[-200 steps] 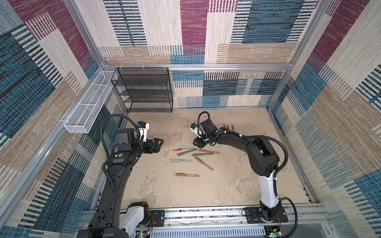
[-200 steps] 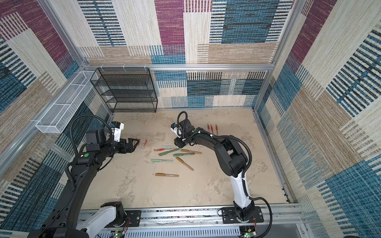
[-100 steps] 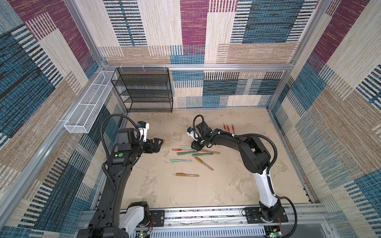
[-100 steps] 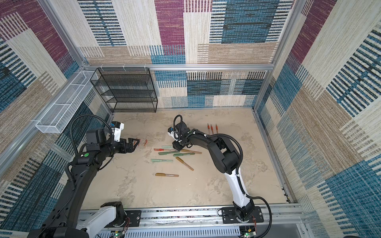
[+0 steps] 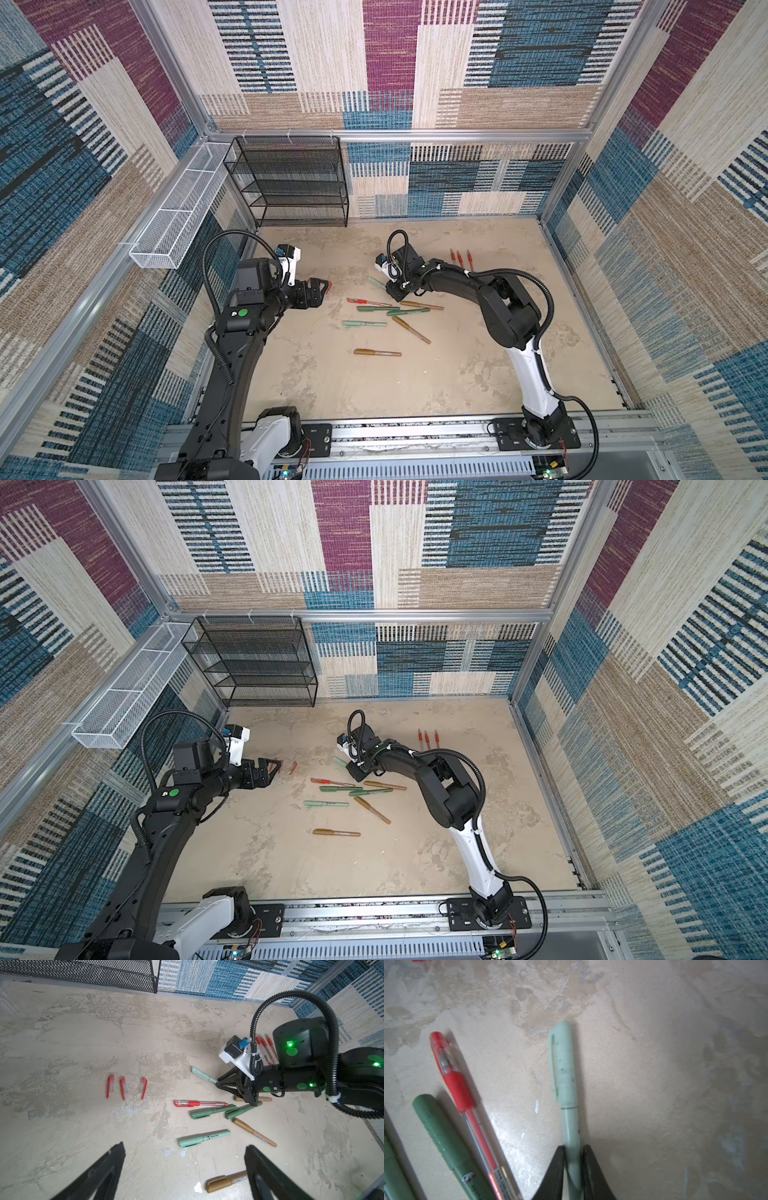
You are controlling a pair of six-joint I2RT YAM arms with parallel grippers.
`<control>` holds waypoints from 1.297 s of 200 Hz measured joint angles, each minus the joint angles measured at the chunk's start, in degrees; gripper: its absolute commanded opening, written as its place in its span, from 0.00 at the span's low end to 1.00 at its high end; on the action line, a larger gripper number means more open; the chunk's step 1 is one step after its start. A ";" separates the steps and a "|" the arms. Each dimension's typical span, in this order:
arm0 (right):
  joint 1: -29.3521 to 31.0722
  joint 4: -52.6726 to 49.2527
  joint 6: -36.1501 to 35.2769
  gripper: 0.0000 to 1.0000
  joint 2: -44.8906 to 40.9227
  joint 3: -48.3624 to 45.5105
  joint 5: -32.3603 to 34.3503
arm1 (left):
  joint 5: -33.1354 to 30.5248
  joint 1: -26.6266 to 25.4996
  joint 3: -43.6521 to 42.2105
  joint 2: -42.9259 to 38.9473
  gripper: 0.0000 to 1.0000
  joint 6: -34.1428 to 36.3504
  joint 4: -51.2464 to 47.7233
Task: Open the pen caps
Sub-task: 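Move the right gripper to the pile and grasp a pale green pen, then lift the pale green pen toward the left gripper while the left gripper reaches toward it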
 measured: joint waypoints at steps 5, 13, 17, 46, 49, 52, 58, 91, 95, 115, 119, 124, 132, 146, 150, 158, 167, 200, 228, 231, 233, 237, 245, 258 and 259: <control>0.00 0.22 0.02 0.11 -0.09 -0.13 0.20 | 0.00 0.00 -0.02 0.00 0.94 0.00 0.02; 0.00 0.39 0.02 0.10 -0.22 -0.28 0.94 | 0.00 0.00 -0.07 -0.04 0.94 0.00 0.07; 0.00 0.39 0.02 0.10 -0.26 -0.28 1.27 | 0.00 0.00 -0.13 -0.09 0.94 0.00 0.11; -0.09 0.02 0.94 0.07 -1.62 -1.16 3.50 | 0.07 0.00 0.09 0.00 0.94 0.00 -0.07; -0.09 0.00 1.09 0.07 -1.97 -1.49 3.52 | 0.07 0.00 0.17 0.00 0.94 0.00 -0.04; -0.09 0.04 1.31 0.07 -2.51 -2.01 3.56 | 0.09 0.00 0.24 0.00 0.93 0.00 -0.04; -0.11 0.15 1.73 0.07 -3.41 -2.78 3.56 | 0.24 0.00 0.35 -0.04 0.93 -0.04 0.02; -0.07 2.91 4.85 0.06 -9.16 -6.99 5.31 | 3.74 0.00 0.74 -0.04 0.93 -0.72 -0.02; -0.02 3.58 5.40 0.06 -10.29 -7.89 5.49 | 4.35 0.00 0.87 -0.02 0.93 -0.98 0.02; 0.35 7.63 8.31 0.06 -16.11 -12.76 5.70 | 8.04 0.00 1.03 -0.04 0.92 -2.34 0.72; 0.52 8.66 8.94 0.06 -17.18 -13.68 5.81 | 8.74 0.00 1.03 -0.02 0.92 -2.84 0.83; 0.76 9.55 9.75 0.06 -18.27 -14.58 6.10 | 9.73 0.00 1.03 0.02 0.92 -3.08 0.94; 1.44 10.82 10.82 0.06 -20.13 -16.02 6.34 | 11.34 0.00 1.05 0.17 0.92 -3.50 1.09; 3.13 13.20 12.70 0.06 -23.54 -18.69 7.23 | 13.75 0.00 1.22 0.74 0.92 -4.55 1.64; 3.54 13.99 13.05 0.06 -24.37 -19.39 7.43 | 14.25 0.00 1.25 0.85 0.92 -4.83 1.81; 4.59 15.78 14.23 0.06 -26.40 -21.09 7.58 | 15.52 0.00 1.27 1.03 0.92 -5.60 2.23; 5.68 17.46 15.69 0.06 -28.26 -22.58 8.11 | 16.87 0.00 1.29 1.20 0.91 -6.23 2.69; 10.25 22.75 21.73 0.06 -32.76 -26.18 10.71 | 21.64 0.11 1.38 1.95 0.91 -9.60 4.70; 14.62 26.84 25.99 0.06 -33.59 -27.04 11.76 | 25.11 0.11 -0.33 2.05 0.90 -13.51 7.69; 14.99 26.88 26.29 0.06 -33.55 -26.93 11.98 | 25.42 0.11 -0.35 2.14 0.90 -13.75 7.87; 15.30 26.93 26.49 0.06 -33.51 -26.82 12.09 | 25.57 0.11 -0.35 2.21 0.89 -13.92 7.96; 15.82 27.17 26.75 0.06 -33.42 -26.58 12.26 | 25.79 0.11 -0.37 2.27 0.89 -14.27 8.22; 16.90 27.76 27.54 0.06 -33.24 -26.16 12.96 | 26.25 0.11 -0.50 2.36 0.88 -14.93 9.09; 18.62 28.44 28.02 0.06 -33.16 -25.73 13.75 | 27.10 0.11 -1.33 2.36 0.86 -16.02 10.88; 18.71 28.50 28.04 0.06 -33.14 -25.70 13.81 | 27.10 0.11 -1.44 2.38 0.85 -16.20 11.02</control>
